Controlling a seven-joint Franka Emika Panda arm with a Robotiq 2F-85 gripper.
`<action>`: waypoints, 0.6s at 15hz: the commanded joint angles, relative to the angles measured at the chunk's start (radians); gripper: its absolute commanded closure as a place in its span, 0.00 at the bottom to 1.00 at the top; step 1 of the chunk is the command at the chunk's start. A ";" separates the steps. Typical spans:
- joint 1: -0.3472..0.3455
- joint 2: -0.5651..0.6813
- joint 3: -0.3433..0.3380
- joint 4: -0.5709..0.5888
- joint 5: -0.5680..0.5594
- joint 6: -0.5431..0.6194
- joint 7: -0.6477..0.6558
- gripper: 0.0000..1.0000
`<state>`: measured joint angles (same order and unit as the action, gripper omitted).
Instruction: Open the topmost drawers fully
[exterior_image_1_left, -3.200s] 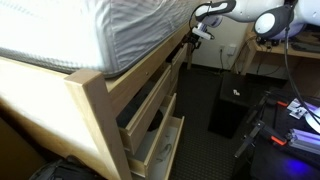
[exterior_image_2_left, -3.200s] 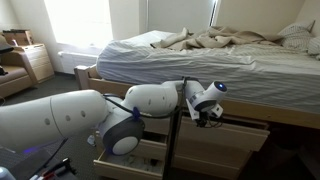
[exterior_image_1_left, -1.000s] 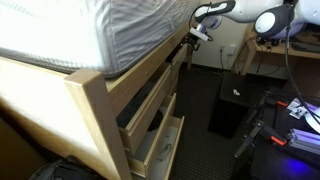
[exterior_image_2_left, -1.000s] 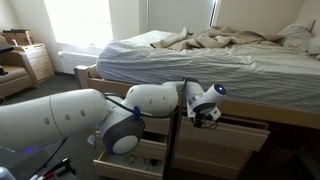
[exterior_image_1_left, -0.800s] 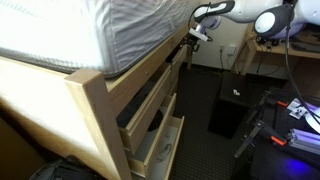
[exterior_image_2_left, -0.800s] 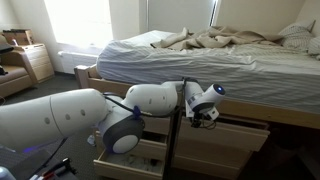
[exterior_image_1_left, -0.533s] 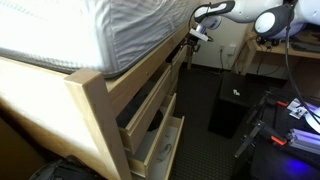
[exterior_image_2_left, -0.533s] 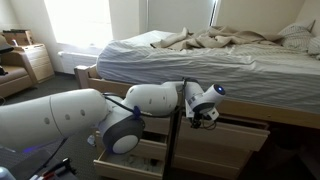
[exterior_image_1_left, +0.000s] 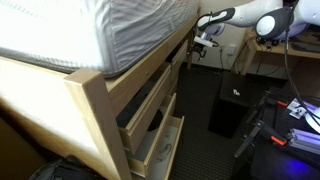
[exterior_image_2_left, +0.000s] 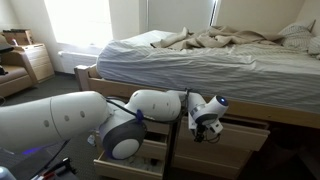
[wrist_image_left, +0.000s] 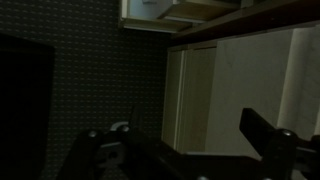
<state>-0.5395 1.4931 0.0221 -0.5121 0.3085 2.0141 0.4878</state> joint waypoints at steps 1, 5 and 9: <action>-0.036 0.001 0.050 -0.015 0.065 0.036 -0.023 0.00; -0.013 0.003 0.048 -0.058 0.069 0.247 -0.050 0.00; 0.025 0.006 0.054 -0.134 0.062 0.509 -0.129 0.00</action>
<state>-0.5315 1.4987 0.0601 -0.5804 0.3627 2.3611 0.4323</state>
